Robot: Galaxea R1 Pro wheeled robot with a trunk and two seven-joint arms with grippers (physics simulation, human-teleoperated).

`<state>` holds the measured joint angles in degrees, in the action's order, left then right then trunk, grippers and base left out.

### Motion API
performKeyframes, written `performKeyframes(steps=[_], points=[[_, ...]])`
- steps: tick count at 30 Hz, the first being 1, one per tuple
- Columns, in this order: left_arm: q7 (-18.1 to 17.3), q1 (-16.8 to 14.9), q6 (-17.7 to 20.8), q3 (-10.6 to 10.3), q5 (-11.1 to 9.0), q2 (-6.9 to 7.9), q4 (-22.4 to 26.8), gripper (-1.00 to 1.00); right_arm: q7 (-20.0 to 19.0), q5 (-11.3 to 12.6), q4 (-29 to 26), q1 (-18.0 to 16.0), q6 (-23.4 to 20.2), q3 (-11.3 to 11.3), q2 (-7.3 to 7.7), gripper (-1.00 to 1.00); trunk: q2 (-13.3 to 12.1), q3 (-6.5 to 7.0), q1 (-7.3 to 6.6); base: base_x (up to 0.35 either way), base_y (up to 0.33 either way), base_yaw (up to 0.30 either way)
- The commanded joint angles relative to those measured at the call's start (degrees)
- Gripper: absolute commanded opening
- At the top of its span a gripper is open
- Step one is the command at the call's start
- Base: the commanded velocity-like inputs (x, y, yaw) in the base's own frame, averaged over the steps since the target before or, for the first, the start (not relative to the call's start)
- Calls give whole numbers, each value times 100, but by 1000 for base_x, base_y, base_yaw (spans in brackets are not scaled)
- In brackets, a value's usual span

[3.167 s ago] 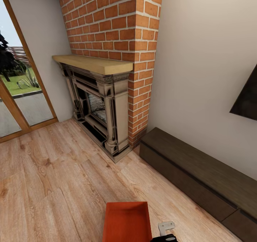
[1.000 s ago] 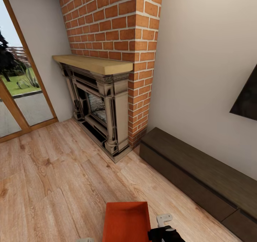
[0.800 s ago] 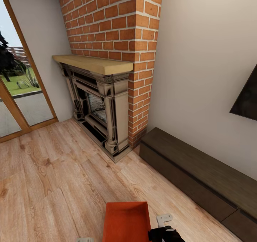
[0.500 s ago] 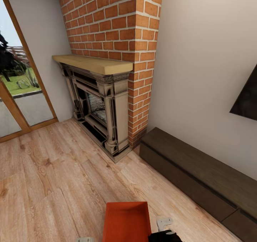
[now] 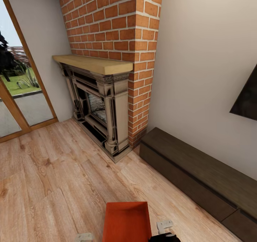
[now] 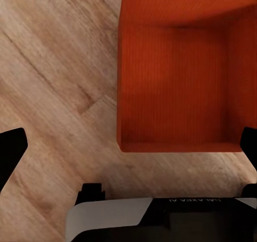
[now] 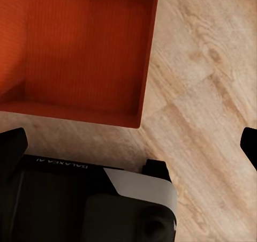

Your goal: Move the two storage containers from the living room to the garage. In the garage, place one container on the floor and stack the other container on top of it (either order is fine).

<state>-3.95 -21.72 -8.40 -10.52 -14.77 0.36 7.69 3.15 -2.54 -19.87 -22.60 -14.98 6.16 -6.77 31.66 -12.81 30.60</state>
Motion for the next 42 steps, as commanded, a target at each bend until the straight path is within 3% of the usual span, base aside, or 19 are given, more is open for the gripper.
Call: performKeyframes(steps=[1,8,28,42], points=[[-18,-6,-20,-45,-60,2,-6,100,24,-26,-11,-1,-43,34,2,100,8,-9,2,0,0,0],[-18,-1,-57,-46,-58,-12,-4,100,25,-27,-9,0,-40,41,0,100,8,-9,2,0,0,0],[-18,1,-142,-47,-53,-18,-4,100,20,-27,-8,-4,-40,45,7,100,-794,350,-437,0,0,0],[-18,1,-188,-47,-53,-26,-4,100,19,-35,-8,-3,-40,43,9,100,-794,350,-437,0,0,0]])
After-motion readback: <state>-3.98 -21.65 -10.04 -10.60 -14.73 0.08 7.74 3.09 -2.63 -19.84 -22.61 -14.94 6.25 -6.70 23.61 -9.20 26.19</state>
